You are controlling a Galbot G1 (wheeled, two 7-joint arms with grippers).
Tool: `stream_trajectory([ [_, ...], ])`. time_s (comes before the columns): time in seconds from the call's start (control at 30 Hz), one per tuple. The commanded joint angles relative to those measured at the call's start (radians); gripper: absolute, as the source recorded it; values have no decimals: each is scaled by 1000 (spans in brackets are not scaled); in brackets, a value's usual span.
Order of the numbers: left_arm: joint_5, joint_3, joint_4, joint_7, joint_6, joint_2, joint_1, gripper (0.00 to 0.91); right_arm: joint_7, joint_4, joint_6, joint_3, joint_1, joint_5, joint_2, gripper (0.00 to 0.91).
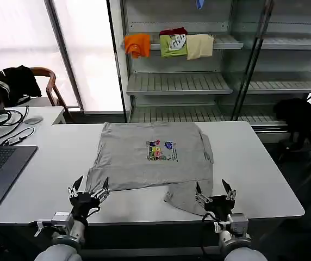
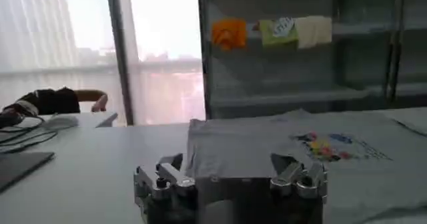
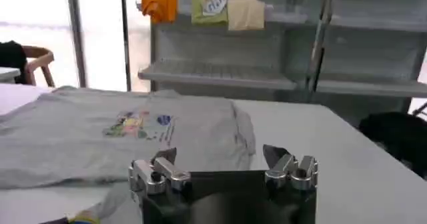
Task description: Fold and organize the clothes.
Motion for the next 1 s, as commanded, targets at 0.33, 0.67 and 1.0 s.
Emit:
stream_trajectory([
  [0.33,-106,-45,111,20,89,86,-46,907,47,3,-17,-14,-68,-3,11,907],
  [0.67,-91,-65,183,39,87,115,-71,907,68,-26,-18,-34,-63,-13,35,907],
  [1.0,-97,-67,223,43,82,122,-88,907,69,-79,-15,-47,-38,-15,66,907],
])
